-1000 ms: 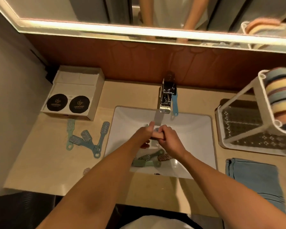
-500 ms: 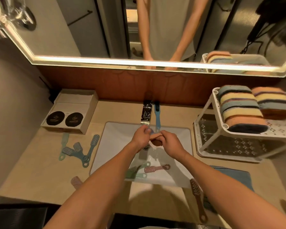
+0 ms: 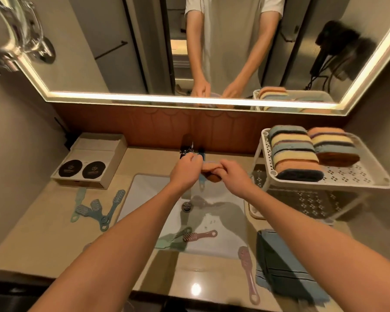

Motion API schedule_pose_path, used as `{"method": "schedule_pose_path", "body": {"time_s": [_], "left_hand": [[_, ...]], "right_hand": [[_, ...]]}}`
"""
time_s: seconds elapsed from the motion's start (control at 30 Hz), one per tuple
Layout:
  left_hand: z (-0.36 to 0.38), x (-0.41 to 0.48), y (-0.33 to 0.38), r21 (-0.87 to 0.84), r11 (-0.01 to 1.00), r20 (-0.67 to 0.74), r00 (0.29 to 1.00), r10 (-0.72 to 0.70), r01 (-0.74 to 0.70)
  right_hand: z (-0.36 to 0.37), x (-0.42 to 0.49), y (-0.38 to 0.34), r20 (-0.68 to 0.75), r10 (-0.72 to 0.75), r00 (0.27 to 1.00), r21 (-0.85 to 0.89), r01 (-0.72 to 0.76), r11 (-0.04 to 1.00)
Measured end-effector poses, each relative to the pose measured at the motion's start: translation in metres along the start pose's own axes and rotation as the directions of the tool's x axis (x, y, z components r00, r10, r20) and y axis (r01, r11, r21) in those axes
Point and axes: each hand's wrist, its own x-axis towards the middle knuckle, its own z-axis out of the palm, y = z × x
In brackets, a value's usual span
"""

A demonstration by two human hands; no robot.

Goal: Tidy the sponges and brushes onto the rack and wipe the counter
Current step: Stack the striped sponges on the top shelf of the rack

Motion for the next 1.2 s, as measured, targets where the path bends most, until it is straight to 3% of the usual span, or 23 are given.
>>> {"method": "schedule_pose_path", "body": {"time_s": [0.13,0.27,0.43,0.73,0.83,1.2], "left_hand": [[-0.007,0.003,0.029,0.051,0.998,-0.015,1.000,0.023,-0.022],[-0.003,-0.002,0.062,-0.147,0.987,-0.109,0.993,0.046,-0.061],[0.005,-0.015,0.105,-0.148,0.962,-0.110,0.971,0.213,-0.227],[0.062,-0.034,0.175,-0.043,0.883,-0.007,0.884,0.467,-0.467],[0.084,-0.041,0.195,-0.024,0.837,0.067,0.835,0.546,-0.546],[0.156,-0.054,0.230,0.070,0.766,0.240,0.756,0.609,-0.639]], "right_hand": [[-0.030,-0.002,-0.011,-0.032,-0.085,0.996,-0.092,0.082,0.992],[-0.062,-0.004,-0.020,-0.066,-0.203,0.977,-0.201,0.186,0.962],[-0.107,-0.017,-0.017,-0.192,-0.223,0.956,-0.227,0.178,0.957],[-0.188,-0.051,0.036,-0.315,-0.047,0.948,-0.052,0.032,0.998],[-0.210,-0.065,0.054,-0.347,-0.016,0.938,-0.084,-0.013,0.996],[-0.249,-0.096,0.110,-0.484,0.125,0.866,-0.116,-0.205,0.972]]}}
